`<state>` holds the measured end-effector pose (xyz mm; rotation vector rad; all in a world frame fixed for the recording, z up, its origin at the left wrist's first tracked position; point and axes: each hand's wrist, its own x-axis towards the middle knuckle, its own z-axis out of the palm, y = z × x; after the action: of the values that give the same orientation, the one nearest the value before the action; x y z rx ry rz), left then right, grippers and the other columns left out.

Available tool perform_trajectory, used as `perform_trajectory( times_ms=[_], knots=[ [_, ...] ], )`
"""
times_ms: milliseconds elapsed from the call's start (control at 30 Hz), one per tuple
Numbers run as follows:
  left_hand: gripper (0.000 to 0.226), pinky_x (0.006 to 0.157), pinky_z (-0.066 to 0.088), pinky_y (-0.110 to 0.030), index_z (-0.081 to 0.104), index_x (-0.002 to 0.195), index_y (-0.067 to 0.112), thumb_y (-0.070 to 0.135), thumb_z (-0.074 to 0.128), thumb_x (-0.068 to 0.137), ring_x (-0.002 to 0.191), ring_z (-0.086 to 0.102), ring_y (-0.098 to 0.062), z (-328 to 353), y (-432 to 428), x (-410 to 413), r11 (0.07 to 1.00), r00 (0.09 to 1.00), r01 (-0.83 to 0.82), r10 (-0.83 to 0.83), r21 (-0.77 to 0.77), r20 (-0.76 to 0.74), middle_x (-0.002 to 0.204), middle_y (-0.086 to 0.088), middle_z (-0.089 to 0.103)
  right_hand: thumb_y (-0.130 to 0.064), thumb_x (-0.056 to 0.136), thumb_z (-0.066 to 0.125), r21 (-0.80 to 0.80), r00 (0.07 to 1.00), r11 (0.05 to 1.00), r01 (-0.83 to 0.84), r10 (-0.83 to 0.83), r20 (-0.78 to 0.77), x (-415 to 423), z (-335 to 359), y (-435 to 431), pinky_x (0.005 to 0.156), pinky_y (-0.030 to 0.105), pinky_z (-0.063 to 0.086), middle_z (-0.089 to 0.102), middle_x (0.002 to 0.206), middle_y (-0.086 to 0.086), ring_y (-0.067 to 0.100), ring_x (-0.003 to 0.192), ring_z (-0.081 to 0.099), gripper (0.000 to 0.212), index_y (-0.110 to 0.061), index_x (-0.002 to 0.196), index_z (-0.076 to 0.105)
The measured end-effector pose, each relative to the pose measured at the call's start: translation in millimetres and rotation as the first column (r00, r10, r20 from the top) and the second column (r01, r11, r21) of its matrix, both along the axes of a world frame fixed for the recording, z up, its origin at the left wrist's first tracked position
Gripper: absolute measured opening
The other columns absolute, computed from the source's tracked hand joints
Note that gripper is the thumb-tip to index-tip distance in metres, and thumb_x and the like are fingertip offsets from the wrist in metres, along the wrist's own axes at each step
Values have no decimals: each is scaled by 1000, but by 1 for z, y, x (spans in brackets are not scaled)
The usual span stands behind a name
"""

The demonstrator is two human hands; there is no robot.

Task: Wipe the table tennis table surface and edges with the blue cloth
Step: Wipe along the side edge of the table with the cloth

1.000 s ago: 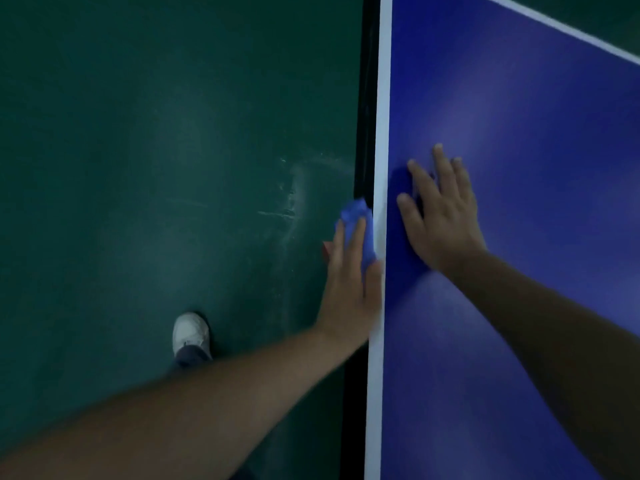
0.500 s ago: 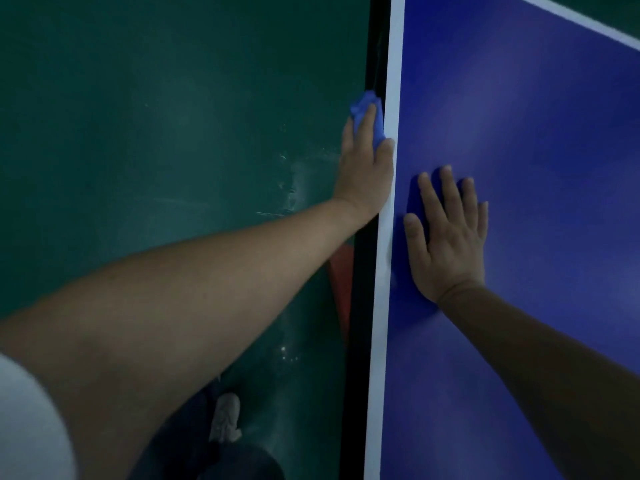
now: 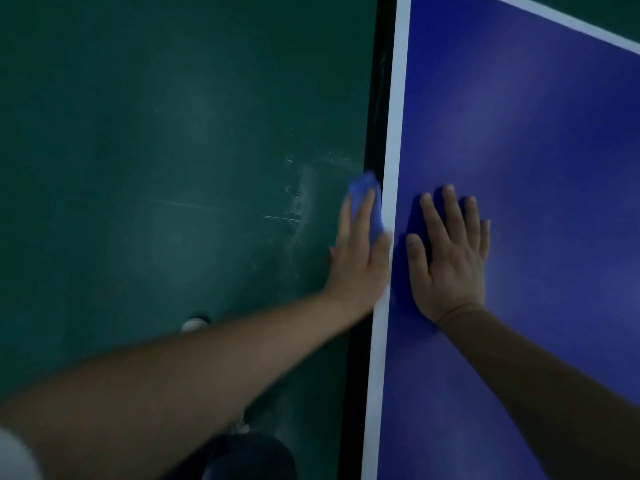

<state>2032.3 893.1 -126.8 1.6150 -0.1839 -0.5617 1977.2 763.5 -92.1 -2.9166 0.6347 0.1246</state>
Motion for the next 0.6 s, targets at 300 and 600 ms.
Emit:
perform_trajectory(
  times_ms=[300,600],
  knots=[
    [56,124,21,-41,29,157,32,22,37,103,152,17,-11,21,-37,57,982,972,-176,162,-70,-171,166,9,18,-51,101,21,8,1000,1000,7,-7,-5,-1,3,2,123,56,3,14,168,0,29,155,1,63,-27,159,26],
    [56,126,10,-49,16,160,27,27,32,106,155,2,-11,17,9,-27,1000,987,-20,24,23,-156,169,5,2,-50,101,24,8,1000,1000,2,-2,2,1,2,2,123,56,4,16,167,2,30,155,2,63,-25,159,26]
  ],
)
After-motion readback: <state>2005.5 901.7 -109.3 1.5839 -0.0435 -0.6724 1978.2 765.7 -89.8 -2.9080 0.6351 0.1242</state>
